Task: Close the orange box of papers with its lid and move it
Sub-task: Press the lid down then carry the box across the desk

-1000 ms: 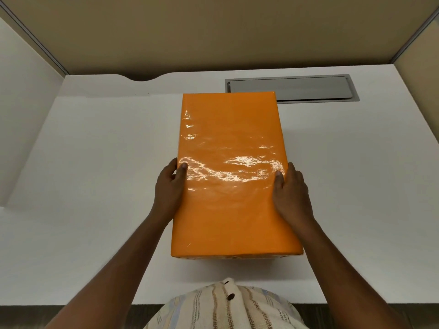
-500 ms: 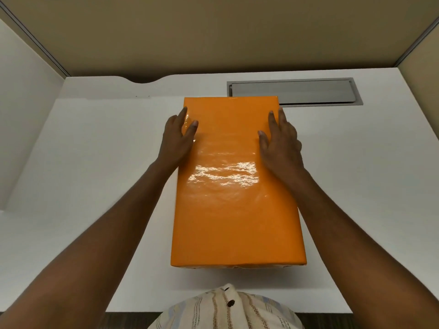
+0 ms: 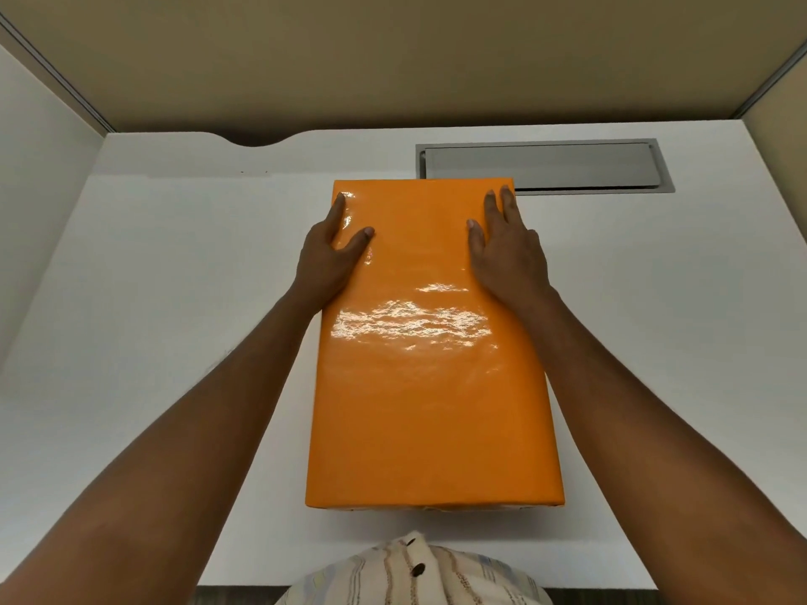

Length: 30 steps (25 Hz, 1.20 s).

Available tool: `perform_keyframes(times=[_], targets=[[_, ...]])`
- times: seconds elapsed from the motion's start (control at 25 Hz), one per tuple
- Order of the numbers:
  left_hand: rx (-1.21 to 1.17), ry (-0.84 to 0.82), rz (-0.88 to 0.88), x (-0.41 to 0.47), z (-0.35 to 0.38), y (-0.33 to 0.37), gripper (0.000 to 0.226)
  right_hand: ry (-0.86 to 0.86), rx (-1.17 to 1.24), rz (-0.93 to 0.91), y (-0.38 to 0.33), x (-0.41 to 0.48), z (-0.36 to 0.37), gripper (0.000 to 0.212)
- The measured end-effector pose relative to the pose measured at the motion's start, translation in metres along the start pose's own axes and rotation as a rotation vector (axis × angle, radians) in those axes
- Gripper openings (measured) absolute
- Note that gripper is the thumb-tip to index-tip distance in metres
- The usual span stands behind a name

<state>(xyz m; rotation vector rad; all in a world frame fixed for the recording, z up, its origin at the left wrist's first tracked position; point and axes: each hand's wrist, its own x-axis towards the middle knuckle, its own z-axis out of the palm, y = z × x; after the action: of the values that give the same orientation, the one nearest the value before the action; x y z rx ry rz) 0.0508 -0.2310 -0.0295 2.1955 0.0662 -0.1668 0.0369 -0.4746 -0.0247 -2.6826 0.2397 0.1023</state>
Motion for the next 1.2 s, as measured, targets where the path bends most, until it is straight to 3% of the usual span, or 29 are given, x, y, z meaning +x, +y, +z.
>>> perform_keyframes(times=[0.32, 0.44, 0.56, 0.64, 0.72, 0.92, 1.08, 1.2], targets=[[0.019, -0.056, -0.032, 0.001, 0.003, 0.000, 0.077, -0.094, 0.050, -0.015, 0.006, 0.003, 0.001, 0.069], [0.056, 0.081, -0.136, -0.009, 0.001, 0.008, 0.085, -0.150, 0.159, -0.040, 0.006, 0.004, -0.010, 0.068], [0.034, 0.247, -0.160, -0.040, -0.002, 0.016, 0.075, 0.045, 0.536, 0.072, 0.018, -0.012, -0.020, 0.058], [0.021, 0.225, -0.199, -0.074, -0.003, 0.011, 0.071, 0.180, 0.634, 0.164, 0.032, -0.039, -0.021, 0.051], [-0.040, 0.185, -0.263, -0.124, -0.004, -0.001, 0.067, 0.199, 0.669, 0.178, 0.050, -0.079, -0.016, 0.048], [-0.369, 0.196, -0.435, -0.245, -0.005, -0.029, 0.068, 0.019, 0.860, 0.127, 0.093, -0.199, 0.008, 0.043], [-0.646, 0.140, -0.419, -0.271, 0.017, -0.035, 0.042, -0.243, 1.105, 0.166, 0.092, -0.241, 0.021, 0.043], [-0.705, 0.196, -0.370, -0.276, 0.035, -0.034, 0.058, -0.258, 1.194, 0.183, 0.092, -0.242, 0.023, 0.043]])
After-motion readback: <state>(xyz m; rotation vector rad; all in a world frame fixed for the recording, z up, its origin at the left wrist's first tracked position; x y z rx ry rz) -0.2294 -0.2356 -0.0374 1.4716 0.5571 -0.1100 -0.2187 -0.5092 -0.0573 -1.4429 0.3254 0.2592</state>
